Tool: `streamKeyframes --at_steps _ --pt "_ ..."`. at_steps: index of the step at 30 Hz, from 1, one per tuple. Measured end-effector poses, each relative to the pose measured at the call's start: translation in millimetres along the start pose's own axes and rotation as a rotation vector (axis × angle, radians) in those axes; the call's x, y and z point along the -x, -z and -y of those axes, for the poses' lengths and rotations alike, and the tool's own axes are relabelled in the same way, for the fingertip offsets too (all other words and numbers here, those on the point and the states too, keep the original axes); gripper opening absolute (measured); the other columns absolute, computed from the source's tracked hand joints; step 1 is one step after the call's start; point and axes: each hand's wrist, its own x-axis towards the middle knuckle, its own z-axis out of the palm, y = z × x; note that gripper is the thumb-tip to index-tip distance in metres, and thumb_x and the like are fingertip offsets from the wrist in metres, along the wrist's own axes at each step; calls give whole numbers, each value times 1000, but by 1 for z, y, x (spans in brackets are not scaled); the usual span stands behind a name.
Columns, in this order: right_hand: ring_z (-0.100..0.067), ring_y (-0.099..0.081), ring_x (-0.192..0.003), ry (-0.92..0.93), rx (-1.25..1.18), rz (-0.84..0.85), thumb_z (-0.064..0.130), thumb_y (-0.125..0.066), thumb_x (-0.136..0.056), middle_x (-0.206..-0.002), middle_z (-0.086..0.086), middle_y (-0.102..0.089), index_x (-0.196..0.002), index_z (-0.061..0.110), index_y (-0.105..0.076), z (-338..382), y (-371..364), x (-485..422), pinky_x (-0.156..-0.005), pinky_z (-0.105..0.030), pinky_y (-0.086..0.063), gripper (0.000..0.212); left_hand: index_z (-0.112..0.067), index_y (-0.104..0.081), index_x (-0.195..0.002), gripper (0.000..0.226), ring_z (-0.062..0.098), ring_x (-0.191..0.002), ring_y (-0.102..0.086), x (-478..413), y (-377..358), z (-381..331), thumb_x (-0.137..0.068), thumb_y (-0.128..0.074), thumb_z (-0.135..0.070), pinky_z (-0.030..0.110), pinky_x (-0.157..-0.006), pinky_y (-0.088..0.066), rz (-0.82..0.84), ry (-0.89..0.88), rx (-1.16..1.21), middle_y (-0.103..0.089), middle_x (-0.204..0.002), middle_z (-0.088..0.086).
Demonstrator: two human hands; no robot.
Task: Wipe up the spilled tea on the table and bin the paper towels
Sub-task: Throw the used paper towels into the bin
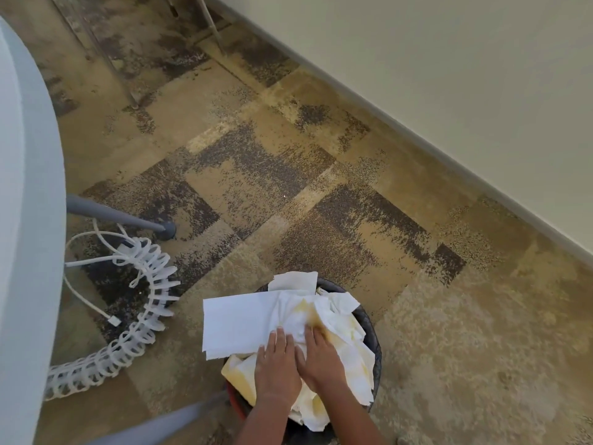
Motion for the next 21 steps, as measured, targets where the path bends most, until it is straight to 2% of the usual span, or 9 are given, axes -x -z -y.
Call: streamKeyframes --at_steps 6,10,17,21 --pt "-22 -25 -143 -55 17 38 43 -24 -99 -158 -5 -20 -150 17 -10 2 0 -27 -116 -35 -22 59 -11 -6 -147 51 20 -146 6 -19 -3 6 -99 -23 -15 38 -120 -6 15 -24 -24 8 -158 5" --pt "-24 -23 -144 -63 27 76 44 -23 -99 -158 -6 -18 -150 17 -10 5 4 -21 -115 -38 -23 59 -11 -8 -146 50 20 -146 5 -11 -2 5 -99 -23 -16 38 -120 -6 22 -24 -23 7 -158 6" --pt "-19 -12 -147 22 108 -27 34 -23 -102 -159 -2 -9 -150 21 -11 4 14 29 -110 -36 -35 51 -9 -6 -147 53 23 -146 4 32 11 2 -98 -25 -16 37 -120 -8 31 -33 -28 5 -158 11" --pt "-17 -12 -147 44 135 -96 31 -24 -102 -158 -3 -14 -149 21 -13 10 33 70 -109 -33 -38 50 -8 -3 -147 54 24 -146 4 70 30 1 -98 -25 -16 37 -120 -9 -12 -27 7 5 -158 11"
